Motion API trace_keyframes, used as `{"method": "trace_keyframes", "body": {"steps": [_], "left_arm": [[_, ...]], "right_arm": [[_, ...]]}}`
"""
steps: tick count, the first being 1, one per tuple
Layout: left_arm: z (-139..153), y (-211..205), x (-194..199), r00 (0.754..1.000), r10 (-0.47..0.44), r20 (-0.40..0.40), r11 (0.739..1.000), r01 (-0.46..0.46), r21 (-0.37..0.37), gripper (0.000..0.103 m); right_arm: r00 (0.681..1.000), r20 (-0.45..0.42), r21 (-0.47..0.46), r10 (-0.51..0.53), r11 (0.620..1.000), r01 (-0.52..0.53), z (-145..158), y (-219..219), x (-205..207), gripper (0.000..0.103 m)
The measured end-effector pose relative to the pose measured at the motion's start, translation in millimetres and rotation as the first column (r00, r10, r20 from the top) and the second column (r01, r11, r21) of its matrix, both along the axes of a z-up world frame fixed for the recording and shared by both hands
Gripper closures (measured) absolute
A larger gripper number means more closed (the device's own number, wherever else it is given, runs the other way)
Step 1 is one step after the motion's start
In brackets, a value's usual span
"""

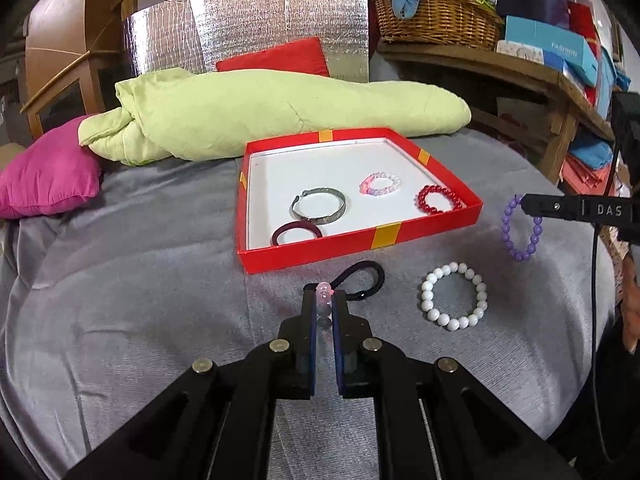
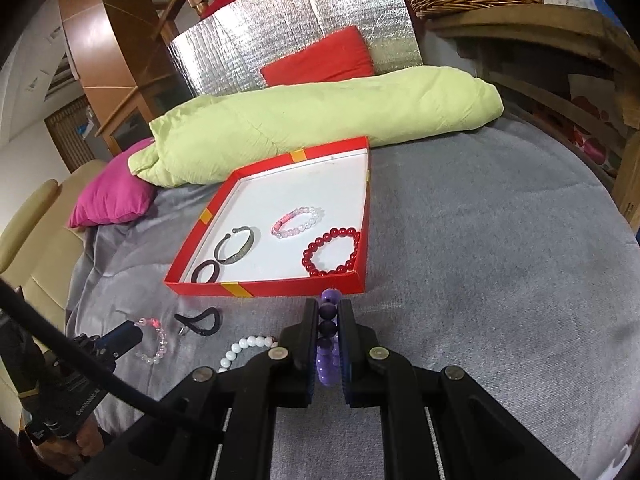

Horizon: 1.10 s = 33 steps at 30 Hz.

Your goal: Organize jewelry

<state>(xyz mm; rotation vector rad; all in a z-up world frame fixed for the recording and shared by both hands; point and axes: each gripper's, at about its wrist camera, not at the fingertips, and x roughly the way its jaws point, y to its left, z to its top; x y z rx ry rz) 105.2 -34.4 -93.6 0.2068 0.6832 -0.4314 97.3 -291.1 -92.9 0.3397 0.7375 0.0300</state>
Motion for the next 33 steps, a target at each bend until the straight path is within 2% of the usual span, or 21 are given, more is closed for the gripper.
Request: {"method": "trace_keyframes", "body": {"steps": [7,16,20,23,27,30,32,33], "left_arm": [[-1,-2,-1,1.0,0.005,0.01,1.0,-0.006,0.03,0.096],[-8,-1,5,0.999,0.045,-0.018,0.997,-0.044,0.07,0.095],[-17,-1,11,0.994,0.07,-0.079,0.995,-0.063,0.079,0.095],[-25,4,18,0.984,0.095,-0.148,0.994,-0.087,0.058,0.095],[-37,17,28,0.957,0.113,-0.266,0.992,-0.124,-0.024,0.095],[-42,25,32,0.94,0.128,-0.317,0.986,-0.156,-0.066,0.095],[-43,28,32,0.935,0.12,-0.335,0.982,-0.161,-0.096,0.091],[-42,29,31,0.935,0.117,-0.336,0.982,-0.16,-0.102,0.085]], "right_arm": [[1.0,-0.011,-0.008,0.018,1.0,-0.018,-2,5,1,0.093],[0.998,-0.055,-0.004,0.036,0.999,-0.036,-11,11,6,0.093],[0.994,-0.108,0.015,0.028,1.0,-0.027,-21,8,11,0.093],[0.987,-0.162,0.037,0.013,0.999,-0.007,-31,2,15,0.093],[0.976,-0.219,0.08,-0.019,0.996,0.037,-43,-11,18,0.092],[0.97,-0.239,0.078,-0.041,0.995,0.061,-45,-16,18,0.092],[0.971,-0.236,0.062,-0.045,0.996,0.061,-44,-15,18,0.092],[0.971,-0.235,0.052,-0.043,0.997,0.057,-42,-14,18,0.087]]}}
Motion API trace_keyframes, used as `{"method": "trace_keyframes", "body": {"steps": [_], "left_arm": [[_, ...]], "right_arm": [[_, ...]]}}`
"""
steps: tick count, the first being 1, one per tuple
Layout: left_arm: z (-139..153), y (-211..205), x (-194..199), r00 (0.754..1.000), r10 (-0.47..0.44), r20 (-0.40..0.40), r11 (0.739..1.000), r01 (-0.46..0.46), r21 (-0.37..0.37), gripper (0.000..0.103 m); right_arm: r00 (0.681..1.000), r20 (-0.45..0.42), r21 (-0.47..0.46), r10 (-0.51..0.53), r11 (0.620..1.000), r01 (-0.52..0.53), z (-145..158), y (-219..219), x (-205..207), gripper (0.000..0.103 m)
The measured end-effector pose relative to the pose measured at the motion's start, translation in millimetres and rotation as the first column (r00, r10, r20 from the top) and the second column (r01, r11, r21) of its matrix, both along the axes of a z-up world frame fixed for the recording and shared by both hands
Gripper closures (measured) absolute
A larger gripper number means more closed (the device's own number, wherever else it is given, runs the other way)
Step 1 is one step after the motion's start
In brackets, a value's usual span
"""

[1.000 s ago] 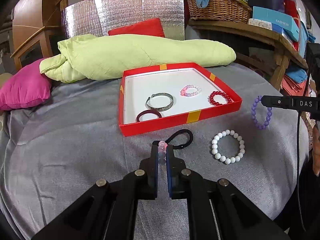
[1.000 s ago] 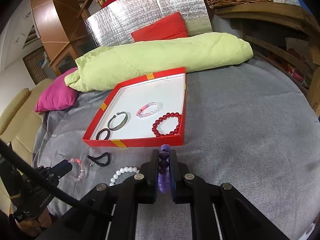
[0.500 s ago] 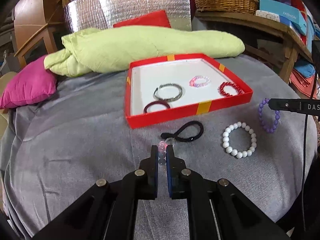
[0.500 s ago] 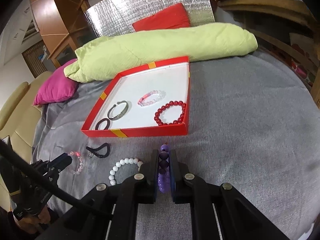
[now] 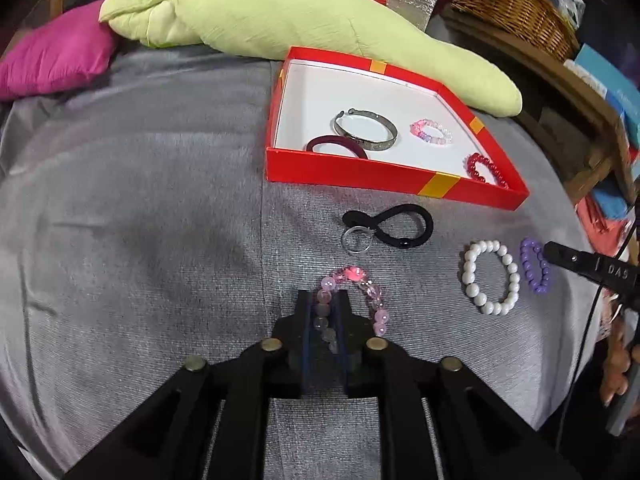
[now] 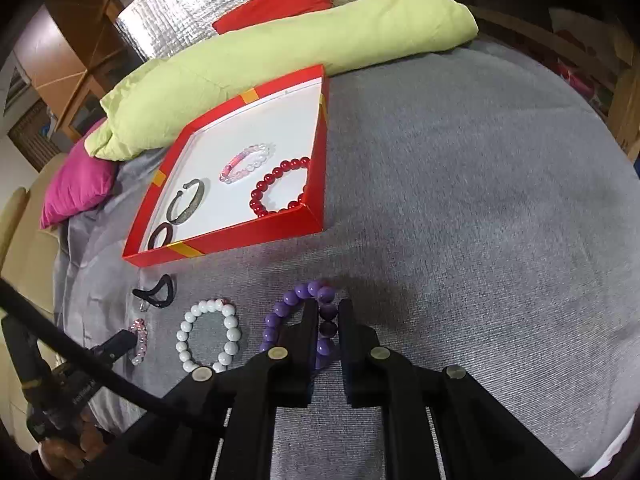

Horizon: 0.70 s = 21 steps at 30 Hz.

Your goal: Organize jewelry

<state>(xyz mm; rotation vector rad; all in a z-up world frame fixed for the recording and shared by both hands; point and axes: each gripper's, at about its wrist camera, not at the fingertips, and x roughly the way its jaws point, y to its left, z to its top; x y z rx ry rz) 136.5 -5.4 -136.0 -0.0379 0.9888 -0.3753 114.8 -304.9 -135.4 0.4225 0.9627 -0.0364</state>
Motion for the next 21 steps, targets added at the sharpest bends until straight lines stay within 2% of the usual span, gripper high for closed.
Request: {"method": "trace_keyframes", "body": {"steps": [1,3,4,6,8,11,12,16,19,21], "left_arm": [[0,0,-1,1.0,-0.009,0.0,1.0,0.009,-0.009,0.079],[1,-2,-3,1.0,-0.023,0.006,1.0,0.023,-0.013,0.068],[2,-3,-4,1.0,-0.024,0.016,1.0,0.024,0.0,0.058],[3,-5,-6,0.999,-0.012,0.045,0.998,0.01,0.054,0.049],[2,-4,-4,0.999,-0.011,0.037,0.998,0.009,0.062,0.049],[0,-3,-3,1.0,-0.012,0.027,0.998,0.01,0.058,0.049],[1,-4,-3,0.999,-0.016,0.028,0.998,0.015,0.058,0.048],[-3,-6,-5,0.999,-0.028,0.026,0.996,0.026,0.084,0.031],[-6,-7,-6,0.999,-0.031,0.021,0.996,0.029,0.078,0.026],[-8,-12,-8,0.999,-0.042,0.028,0.993,0.039,0.112,0.025]], "right_arm": [[1.0,-0.001,-0.011,0.004,1.0,-0.004,1,1,0,0.08],[1.0,0.001,-0.036,0.002,0.999,-0.002,2,4,0,0.074],[1.0,0.003,-0.045,0.003,0.999,-0.003,3,4,0,0.074],[1.0,0.013,-0.053,0.006,0.999,-0.005,5,5,-1,0.074],[1.0,0.01,-0.066,0.015,0.998,-0.014,4,7,-1,0.074],[0.998,-0.055,-0.082,0.027,0.996,-0.032,-8,10,4,0.074],[0.998,-0.052,-0.085,0.024,0.996,-0.029,-9,10,4,0.074],[0.999,-0.05,-0.083,0.021,0.996,-0.025,-10,9,4,0.074],[0.998,-0.05,-0.092,0.023,0.995,-0.028,-10,9,3,0.074],[0.999,-0.05,-0.096,0.022,0.995,-0.027,-10,10,3,0.077]]}}
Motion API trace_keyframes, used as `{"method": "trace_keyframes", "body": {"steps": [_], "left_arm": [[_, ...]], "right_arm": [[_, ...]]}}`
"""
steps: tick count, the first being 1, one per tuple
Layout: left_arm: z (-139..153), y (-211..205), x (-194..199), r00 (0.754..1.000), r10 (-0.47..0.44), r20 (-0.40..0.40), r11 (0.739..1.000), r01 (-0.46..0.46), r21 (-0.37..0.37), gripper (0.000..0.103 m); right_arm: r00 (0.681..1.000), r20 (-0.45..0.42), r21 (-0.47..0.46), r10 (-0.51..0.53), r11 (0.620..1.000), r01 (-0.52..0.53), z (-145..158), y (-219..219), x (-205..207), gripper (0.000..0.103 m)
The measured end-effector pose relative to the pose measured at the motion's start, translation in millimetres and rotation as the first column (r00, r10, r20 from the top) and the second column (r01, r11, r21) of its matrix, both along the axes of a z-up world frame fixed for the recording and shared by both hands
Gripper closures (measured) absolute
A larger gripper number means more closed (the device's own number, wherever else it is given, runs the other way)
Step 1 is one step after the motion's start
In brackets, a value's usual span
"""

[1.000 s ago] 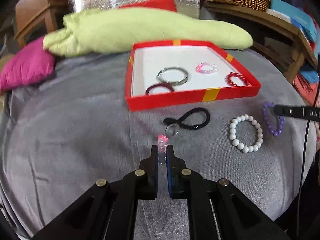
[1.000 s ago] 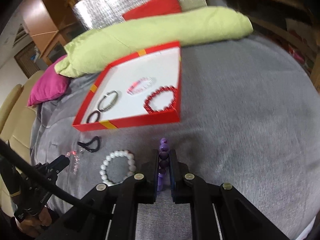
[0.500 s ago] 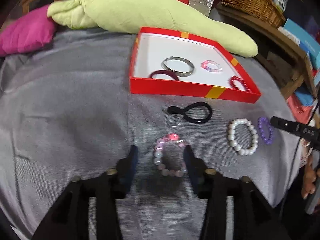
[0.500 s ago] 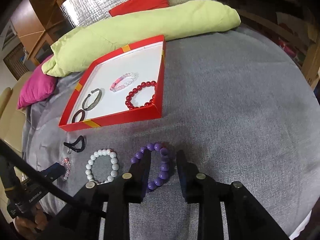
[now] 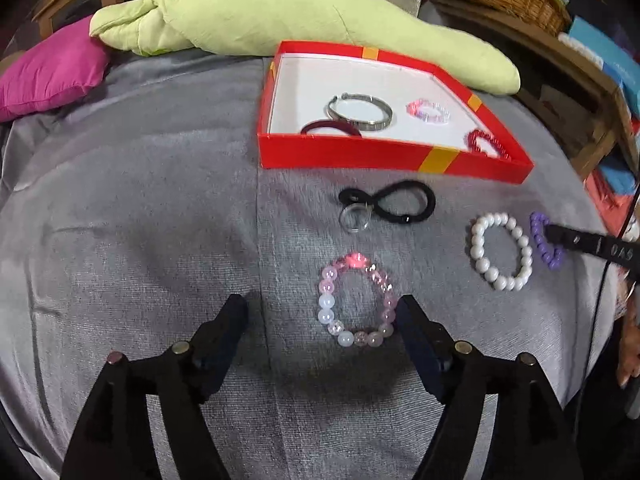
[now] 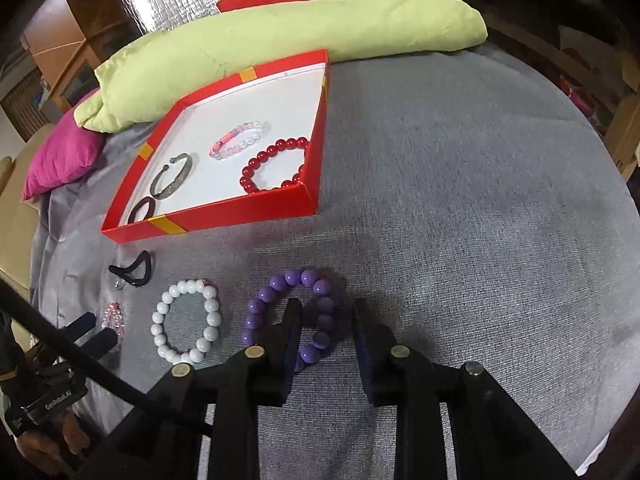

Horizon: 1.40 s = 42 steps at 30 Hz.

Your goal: Organize jewelry

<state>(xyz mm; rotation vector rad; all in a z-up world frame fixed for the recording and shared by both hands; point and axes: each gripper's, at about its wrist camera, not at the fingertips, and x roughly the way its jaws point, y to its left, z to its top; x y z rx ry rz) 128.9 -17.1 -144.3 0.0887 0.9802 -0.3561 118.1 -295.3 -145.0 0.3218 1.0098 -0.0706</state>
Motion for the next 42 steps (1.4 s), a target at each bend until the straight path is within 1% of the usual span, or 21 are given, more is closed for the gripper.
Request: {"method": "trace_keyframes", "body": {"steps": [1,3,8,9,10,12,14,15,16,18,20,24,25,26,27,29,31,32,33,38,42], "left_arm": [[0,-3,-1,1.0,-0.006,0.005,1.0,0.006,0.015,0.023],[-1,-5,-3,1.0,-0.01,0.011,0.999,0.01,0.032,0.022],[1,-4,-2,1.0,0.009,0.012,1.0,-0.009,0.026,0.023],[2,-6,-3,1.0,0.008,0.024,0.999,-0.009,0.04,0.027],[3,-8,-4,0.999,-0.002,0.037,0.998,0.0,0.056,0.036],[6,-14,-7,0.997,-0.024,0.069,0.995,0.017,0.097,0.041],[8,-17,-11,0.995,-0.047,0.091,0.992,0.036,0.119,0.049],[8,-20,-12,0.994,-0.059,0.094,0.991,0.047,0.126,0.055],[8,-21,-13,0.993,-0.066,0.096,0.99,0.053,0.13,0.06],[6,-23,-15,0.992,-0.08,0.095,0.989,0.067,0.134,0.066],[6,-25,-16,0.99,-0.099,0.098,0.987,0.085,0.139,0.071],[4,-26,-17,0.991,-0.109,0.082,0.988,0.099,0.115,0.084],[4,-27,-17,0.99,-0.111,0.083,0.988,0.101,0.116,0.089],[5,-28,-18,0.99,-0.113,0.085,0.988,0.102,0.118,0.09],[5,-27,-19,0.99,-0.114,0.087,0.988,0.104,0.118,0.094],[6,-25,-19,0.99,-0.117,0.084,0.988,0.107,0.108,0.095],[8,-21,-18,0.991,-0.107,0.08,0.991,0.1,0.089,0.095],[8,-19,-18,0.992,-0.1,0.08,0.992,0.093,0.083,0.095],[10,-16,-18,0.993,-0.088,0.081,0.994,0.082,0.071,0.095],[19,1,-20,0.994,-0.053,0.095,0.998,0.051,0.022,0.095],[26,12,-22,0.993,-0.033,0.111,0.999,0.034,-0.003,0.095]], "right_arm": [[1.0,0.0,-0.003,0.0,1.0,0.0,0,1,0,0.079],[1.0,-0.002,-0.014,-0.002,1.0,0.002,0,2,1,0.082],[1.0,0.0,-0.02,0.001,1.0,-0.001,-1,1,1,0.082],[1.0,0.001,-0.021,0.001,1.0,-0.001,-1,0,1,0.082],[1.0,0.003,-0.022,0.001,1.0,0.0,-1,0,1,0.081],[1.0,0.006,-0.025,0.002,1.0,-0.002,-2,-1,1,0.081],[1.0,0.011,-0.026,0.001,1.0,-0.001,-2,-1,1,0.081],[1.0,0.013,-0.029,0.0,1.0,0.0,-3,-1,2,0.081],[1.0,0.013,-0.032,-0.001,0.999,0.001,-3,0,2,0.081],[1.0,0.016,-0.05,-0.001,0.999,0.002,-3,2,2,0.081],[1.0,0.019,-0.073,-0.002,0.997,0.003,-3,5,3,0.081],[1.0,0.023,-0.101,0.0,0.995,0.002,-4,8,4,0.081],[1.0,0.025,-0.105,0.001,0.994,0.002,-4,8,4,0.081],[1.0,0.028,-0.109,0.0,0.994,0.003,-4,9,4,0.081],[1.0,0.03,-0.111,-0.002,0.994,0.005,-4,9,4,0.081],[0.999,0.032,-0.121,-0.002,0.993,0.006,-4,10,4,0.081],[1.0,0.027,-0.153,0.006,0.988,-0.002,-3,15,5,0.084],[1.0,0.024,-0.167,0.006,0.986,-0.002,-2,17,5,0.086],[1.0,0.022,-0.171,0.006,0.985,-0.002,-2,18,5,0.092],[1.0,0.001,-0.186,0.006,0.983,-0.006,3,28,4,0.092],[1.0,0.002,-0.196,0.006,0.981,-0.006,11,36,2,0.092]]}}
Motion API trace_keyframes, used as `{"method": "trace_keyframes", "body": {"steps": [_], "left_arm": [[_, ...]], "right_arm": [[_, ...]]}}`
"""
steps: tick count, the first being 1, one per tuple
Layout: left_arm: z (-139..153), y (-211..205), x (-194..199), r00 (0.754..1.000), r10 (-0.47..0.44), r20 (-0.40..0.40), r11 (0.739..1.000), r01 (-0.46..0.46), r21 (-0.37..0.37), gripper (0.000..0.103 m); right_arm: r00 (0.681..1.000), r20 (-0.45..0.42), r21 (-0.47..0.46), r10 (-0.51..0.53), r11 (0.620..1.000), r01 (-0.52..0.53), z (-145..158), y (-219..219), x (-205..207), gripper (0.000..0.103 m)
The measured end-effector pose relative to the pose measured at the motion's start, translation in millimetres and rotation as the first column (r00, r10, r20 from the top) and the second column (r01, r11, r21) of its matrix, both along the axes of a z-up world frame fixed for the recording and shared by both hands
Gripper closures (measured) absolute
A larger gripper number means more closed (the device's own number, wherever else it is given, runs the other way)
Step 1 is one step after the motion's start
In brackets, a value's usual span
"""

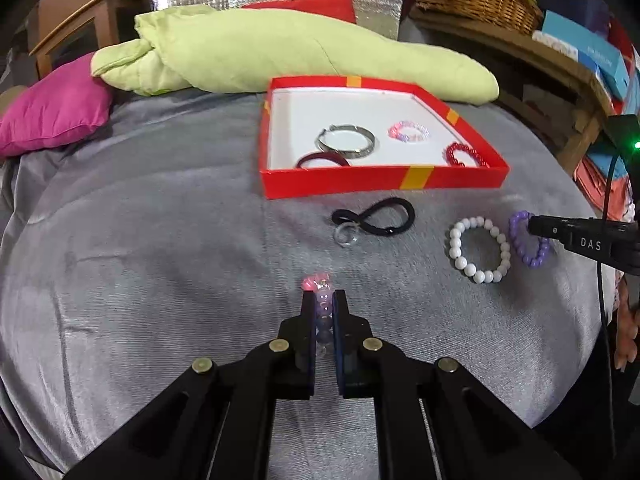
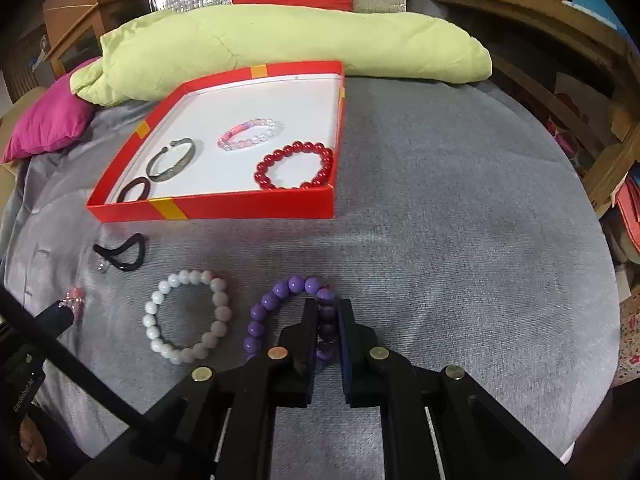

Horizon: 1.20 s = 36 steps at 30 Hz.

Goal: Organize jewelry
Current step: 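Carry the pink crystal bracelet into the red box while the right tool carries the purple bracelet there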

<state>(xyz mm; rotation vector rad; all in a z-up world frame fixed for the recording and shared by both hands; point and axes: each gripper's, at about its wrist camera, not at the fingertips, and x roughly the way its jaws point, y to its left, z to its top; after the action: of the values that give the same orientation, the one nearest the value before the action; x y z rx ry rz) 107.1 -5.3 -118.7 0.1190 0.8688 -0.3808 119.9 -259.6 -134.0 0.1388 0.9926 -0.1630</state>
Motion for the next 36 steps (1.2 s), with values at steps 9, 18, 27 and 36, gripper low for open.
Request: {"method": "trace_keyframes", "body": {"steps": [9,18,27,36], "left_arm": [[9,20,-1,0.999,0.048,0.017,0.998,-0.047,-0.05,0.095],[9,28,2,0.997,0.083,0.01,0.994,-0.082,-0.072,0.095],[15,38,6,0.994,0.107,0.014,0.987,-0.104,-0.121,0.095],[36,36,8,0.992,0.069,0.103,0.983,-0.05,-0.177,0.095]], "right_arm": [[0.998,0.056,-0.004,0.019,1.0,-0.018,34,20,-8,0.092],[0.992,0.117,0.031,0.052,0.998,-0.056,58,29,-16,0.092],[0.986,0.164,0.11,0.039,0.992,-0.057,66,5,-24,0.092],[0.975,0.222,0.226,-0.001,0.973,-0.051,79,-36,-31,0.092]]}}
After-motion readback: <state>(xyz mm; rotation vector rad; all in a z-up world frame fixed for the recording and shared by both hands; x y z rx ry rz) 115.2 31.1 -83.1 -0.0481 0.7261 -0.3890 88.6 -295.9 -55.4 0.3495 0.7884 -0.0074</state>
